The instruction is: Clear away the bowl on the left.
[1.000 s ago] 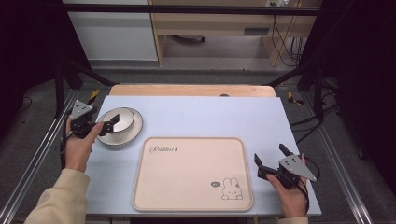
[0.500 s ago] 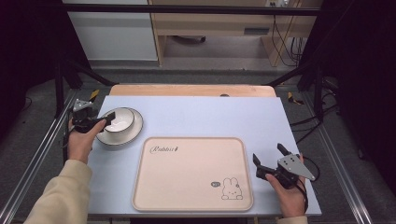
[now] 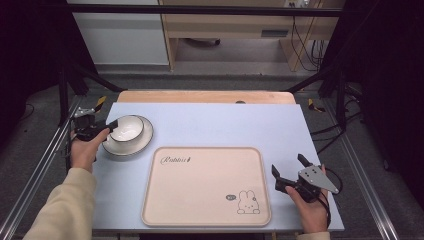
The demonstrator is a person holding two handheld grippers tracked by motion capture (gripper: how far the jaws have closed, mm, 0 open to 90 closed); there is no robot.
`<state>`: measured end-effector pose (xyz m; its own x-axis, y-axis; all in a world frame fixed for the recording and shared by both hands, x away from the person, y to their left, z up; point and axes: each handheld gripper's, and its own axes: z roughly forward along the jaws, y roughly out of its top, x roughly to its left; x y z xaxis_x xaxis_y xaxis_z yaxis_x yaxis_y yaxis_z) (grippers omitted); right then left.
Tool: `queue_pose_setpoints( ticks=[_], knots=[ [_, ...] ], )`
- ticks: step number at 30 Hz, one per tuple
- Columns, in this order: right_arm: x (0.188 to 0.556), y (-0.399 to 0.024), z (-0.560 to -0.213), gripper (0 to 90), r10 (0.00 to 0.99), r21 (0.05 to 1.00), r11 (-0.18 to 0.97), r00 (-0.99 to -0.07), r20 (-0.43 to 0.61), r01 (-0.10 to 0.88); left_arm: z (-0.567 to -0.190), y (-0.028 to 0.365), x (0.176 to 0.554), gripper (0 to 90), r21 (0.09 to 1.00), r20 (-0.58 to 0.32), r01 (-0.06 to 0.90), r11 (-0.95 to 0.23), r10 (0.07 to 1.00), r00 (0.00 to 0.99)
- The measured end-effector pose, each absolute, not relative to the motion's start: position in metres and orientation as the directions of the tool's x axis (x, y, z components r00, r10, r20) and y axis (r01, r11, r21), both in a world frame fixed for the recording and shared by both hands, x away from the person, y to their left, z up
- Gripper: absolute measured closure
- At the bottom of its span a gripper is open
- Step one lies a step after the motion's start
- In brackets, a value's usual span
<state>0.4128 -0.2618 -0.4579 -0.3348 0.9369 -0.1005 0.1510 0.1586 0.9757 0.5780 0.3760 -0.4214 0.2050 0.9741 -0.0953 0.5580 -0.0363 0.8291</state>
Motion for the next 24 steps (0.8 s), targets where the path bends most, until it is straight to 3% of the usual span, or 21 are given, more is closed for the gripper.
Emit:
queue_pose_setpoints(
  ticks=[24],
  knots=[
    [0.412, -0.26, -0.457, 5.5, 0.93, 0.976, 0.165, -0.351, -0.107, 0.14, -0.436, 0.373, 0.589, 62.8, 0.768, -0.113, 0.64, -0.027, 0.978, 0.177]
  ],
)
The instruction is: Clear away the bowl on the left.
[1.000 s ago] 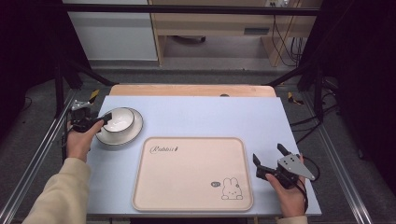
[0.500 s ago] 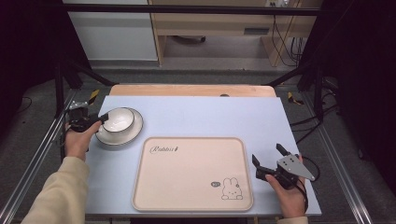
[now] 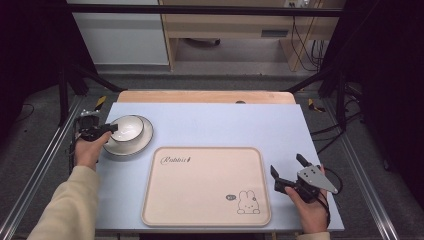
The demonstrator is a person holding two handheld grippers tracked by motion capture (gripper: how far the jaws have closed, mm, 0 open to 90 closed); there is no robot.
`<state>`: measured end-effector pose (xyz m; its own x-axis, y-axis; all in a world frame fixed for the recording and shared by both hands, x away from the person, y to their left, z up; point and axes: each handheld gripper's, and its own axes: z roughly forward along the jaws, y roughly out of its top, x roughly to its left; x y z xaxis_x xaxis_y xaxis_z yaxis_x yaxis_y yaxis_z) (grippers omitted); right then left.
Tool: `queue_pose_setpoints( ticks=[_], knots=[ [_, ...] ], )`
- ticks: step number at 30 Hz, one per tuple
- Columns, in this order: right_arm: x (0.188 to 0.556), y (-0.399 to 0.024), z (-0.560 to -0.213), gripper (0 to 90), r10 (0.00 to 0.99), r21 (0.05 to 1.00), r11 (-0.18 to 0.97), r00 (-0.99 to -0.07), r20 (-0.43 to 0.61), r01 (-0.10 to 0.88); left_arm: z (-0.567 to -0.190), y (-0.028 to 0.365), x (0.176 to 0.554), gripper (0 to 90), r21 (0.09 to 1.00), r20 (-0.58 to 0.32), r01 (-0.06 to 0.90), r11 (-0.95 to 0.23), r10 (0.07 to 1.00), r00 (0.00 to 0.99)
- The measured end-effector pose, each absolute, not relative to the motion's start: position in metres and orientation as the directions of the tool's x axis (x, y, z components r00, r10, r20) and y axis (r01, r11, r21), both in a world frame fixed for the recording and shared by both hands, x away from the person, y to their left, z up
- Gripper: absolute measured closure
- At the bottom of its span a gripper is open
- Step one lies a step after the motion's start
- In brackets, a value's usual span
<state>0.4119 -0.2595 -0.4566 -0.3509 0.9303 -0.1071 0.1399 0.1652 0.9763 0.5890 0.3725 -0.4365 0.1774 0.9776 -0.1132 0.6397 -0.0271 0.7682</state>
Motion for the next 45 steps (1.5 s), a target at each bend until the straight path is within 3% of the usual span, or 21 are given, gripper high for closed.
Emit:
queue_pose_setpoints(
  ticks=[18, 23, 29, 34, 45],
  knots=[
    [0.412, -0.26, -0.458, 5.6, 0.93, 0.976, 0.165, -0.353, -0.105, 0.145, -0.439, 0.368, 0.592, 82.2, 0.736, -0.131, 0.677, -0.009, 0.979, 0.156],
    [0.412, -0.259, -0.459, 5.6, 0.928, 0.973, 0.176, -0.356, -0.114, 0.148, -0.436, 0.372, 0.582, 82.1, 0.727, -0.171, 0.683, 0.06, 0.981, 0.095],
    [0.414, -0.254, -0.459, 5.7, 0.923, 0.97, 0.19, -0.363, -0.126, 0.148, -0.432, 0.38, 0.567, 81.8, 0.771, -0.217, 0.622, 0.136, 0.975, 0.056],
    [0.413, -0.252, -0.461, 5.6, 0.921, 0.97, 0.197, -0.365, -0.133, 0.142, -0.42, 0.385, 0.551, 81.7, 0.826, -0.228, 0.542, 0.154, 0.971, 0.072],
    [0.415, -0.255, -0.463, 5.4, 0.932, 0.97, 0.18, -0.343, -0.116, 0.161, -0.416, 0.367, 0.538, 81.7, 0.852, -0.196, 0.517, 0.086, 0.967, 0.161]
  ],
)
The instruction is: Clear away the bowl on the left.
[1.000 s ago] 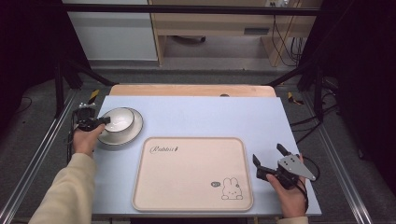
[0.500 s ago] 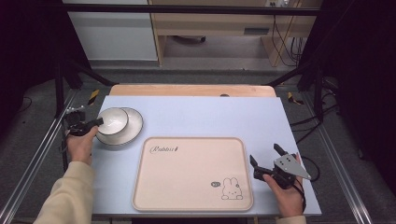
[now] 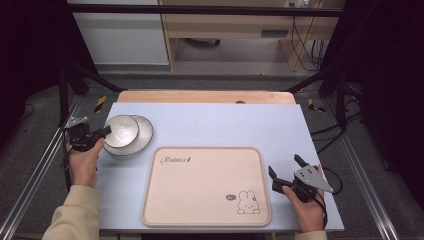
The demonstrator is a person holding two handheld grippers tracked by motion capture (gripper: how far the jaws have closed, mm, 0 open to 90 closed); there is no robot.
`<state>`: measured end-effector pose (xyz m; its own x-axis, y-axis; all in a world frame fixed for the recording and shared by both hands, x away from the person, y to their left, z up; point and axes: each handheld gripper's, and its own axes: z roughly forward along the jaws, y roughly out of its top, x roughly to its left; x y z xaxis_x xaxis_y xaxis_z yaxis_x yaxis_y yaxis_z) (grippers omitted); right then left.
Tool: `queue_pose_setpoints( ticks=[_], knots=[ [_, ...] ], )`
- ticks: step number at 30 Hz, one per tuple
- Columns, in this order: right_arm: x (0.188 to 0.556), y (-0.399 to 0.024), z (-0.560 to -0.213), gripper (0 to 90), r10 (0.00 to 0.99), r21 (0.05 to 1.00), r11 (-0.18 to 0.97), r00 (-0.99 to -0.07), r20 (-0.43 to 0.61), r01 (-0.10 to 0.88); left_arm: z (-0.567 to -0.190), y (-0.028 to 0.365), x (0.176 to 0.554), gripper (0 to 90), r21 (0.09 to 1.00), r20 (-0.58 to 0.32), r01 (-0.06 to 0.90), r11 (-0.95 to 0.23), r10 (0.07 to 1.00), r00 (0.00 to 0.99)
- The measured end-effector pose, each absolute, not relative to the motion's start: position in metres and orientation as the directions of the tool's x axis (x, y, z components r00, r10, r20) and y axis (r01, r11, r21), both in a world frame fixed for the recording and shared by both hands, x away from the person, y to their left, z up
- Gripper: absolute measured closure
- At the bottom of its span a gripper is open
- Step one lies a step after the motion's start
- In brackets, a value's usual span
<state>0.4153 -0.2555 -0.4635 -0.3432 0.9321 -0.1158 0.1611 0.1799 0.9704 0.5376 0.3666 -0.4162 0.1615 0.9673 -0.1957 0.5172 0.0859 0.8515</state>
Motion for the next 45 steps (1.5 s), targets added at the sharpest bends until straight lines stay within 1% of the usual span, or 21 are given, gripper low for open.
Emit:
queue_pose_setpoints(
  ticks=[4, 9, 15, 30, 35, 39, 40, 41, 45],
  knots=[
    [0.416, -0.257, -0.463, 5.0, 0.935, 0.972, 0.183, -0.333, -0.125, 0.15, -0.415, 0.362, 0.533, 81.7, 0.853, -0.211, 0.514, 0.088, 0.959, 0.187],
    [0.414, -0.26, -0.463, 5.0, 0.931, 0.975, 0.184, -0.341, -0.131, 0.128, -0.413, 0.355, 0.528, 81.6, 0.855, -0.207, 0.513, 0.072, 0.956, 0.21],
    [0.413, -0.258, -0.463, 4.9, 0.924, 0.975, 0.184, -0.361, -0.128, 0.126, -0.413, 0.346, 0.525, 81.6, 0.851, -0.208, 0.522, 0.06, 0.951, 0.23],
    [0.413, -0.257, -0.461, 4.9, 0.925, 0.978, 0.175, -0.359, -0.125, 0.111, -0.401, 0.326, 0.514, 81.6, 0.859, -0.218, 0.511, 0.035, 0.928, 0.303],
    [0.412, -0.257, -0.462, 4.8, 0.927, 0.978, 0.188, -0.344, -0.148, 0.087, -0.399, 0.308, 0.513, 81.6, 0.861, -0.201, 0.509, -0.003, 0.916, 0.347],
    [0.412, -0.259, -0.461, 4.8, 0.932, 0.98, 0.181, -0.332, -0.146, 0.078, -0.401, 0.297, 0.512, 81.5, 0.858, -0.199, 0.513, -0.023, 0.907, 0.372],
    [0.412, -0.259, -0.46, 4.8, 0.932, 0.981, 0.179, -0.333, -0.144, 0.077, -0.401, 0.293, 0.514, 81.6, 0.864, -0.199, 0.503, -0.029, 0.898, 0.394],
    [0.412, -0.258, -0.46, 4.7, 0.93, 0.981, 0.18, -0.339, -0.144, 0.076, -0.401, 0.289, 0.512, 81.6, 0.856, -0.197, 0.516, -0.037, 0.899, 0.391],
    [0.412, -0.256, -0.46, 4.8, 0.926, 0.98, 0.181, -0.349, -0.144, 0.076, -0.404, 0.267, 0.509, 81.5, 0.851, -0.19, 0.52, -0.073, 0.881, 0.434]
  ],
)
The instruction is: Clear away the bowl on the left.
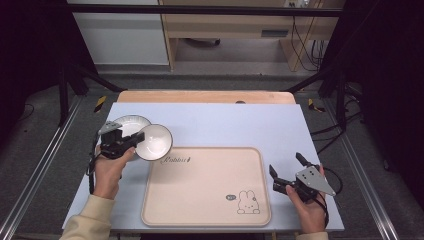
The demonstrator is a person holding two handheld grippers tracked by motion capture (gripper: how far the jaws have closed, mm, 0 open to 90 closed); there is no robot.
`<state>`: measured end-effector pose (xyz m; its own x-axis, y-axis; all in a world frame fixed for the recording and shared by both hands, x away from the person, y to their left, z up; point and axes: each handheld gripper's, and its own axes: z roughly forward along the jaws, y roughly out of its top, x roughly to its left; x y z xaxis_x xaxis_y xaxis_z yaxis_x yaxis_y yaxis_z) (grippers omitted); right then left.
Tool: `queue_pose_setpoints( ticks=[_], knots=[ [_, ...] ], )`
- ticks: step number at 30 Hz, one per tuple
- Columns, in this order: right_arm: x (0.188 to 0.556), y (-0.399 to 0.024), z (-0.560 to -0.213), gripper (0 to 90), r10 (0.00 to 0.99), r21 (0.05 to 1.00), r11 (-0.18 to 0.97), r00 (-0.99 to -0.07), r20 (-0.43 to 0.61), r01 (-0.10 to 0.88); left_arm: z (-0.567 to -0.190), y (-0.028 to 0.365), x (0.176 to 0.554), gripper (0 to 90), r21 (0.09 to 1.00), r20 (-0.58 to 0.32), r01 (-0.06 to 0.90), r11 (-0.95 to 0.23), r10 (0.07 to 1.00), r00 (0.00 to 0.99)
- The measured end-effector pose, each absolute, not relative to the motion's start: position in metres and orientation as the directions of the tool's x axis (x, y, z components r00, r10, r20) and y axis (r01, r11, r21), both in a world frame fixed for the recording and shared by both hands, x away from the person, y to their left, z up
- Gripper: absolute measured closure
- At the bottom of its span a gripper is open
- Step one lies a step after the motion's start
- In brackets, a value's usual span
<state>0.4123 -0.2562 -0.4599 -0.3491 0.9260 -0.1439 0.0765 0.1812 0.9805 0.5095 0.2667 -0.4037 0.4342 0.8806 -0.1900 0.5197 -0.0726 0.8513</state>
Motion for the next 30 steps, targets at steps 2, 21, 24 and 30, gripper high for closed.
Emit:
queue_pose_setpoints(
  ticks=[2, 21, 24, 30],
  knots=[
    [0.413, -0.256, -0.459, 4.7, 0.925, 0.981, 0.18, -0.35, -0.145, 0.068, -0.408, 0.256, 0.507, 81.6, 0.849, -0.198, 0.523, -0.08, 0.869, 0.454],
    [0.413, -0.259, -0.457, 2.5, 0.936, 0.984, 0.167, -0.324, -0.14, 0.056, -0.428, 0.173, 0.493, 81.5, 0.813, -0.202, 0.542, -0.212, 0.77, 0.605],
    [0.412, -0.258, -0.458, 2.7, 0.933, 0.983, 0.172, -0.33, -0.143, 0.058, -0.429, 0.164, 0.491, 81.5, 0.809, -0.193, 0.538, -0.236, 0.758, 0.623],
    [0.413, -0.258, -0.458, 2.9, 0.934, 0.983, 0.172, -0.329, -0.143, 0.062, -0.431, 0.155, 0.488, 81.5, 0.8, -0.194, 0.54, -0.262, 0.738, 0.646]
  ],
)
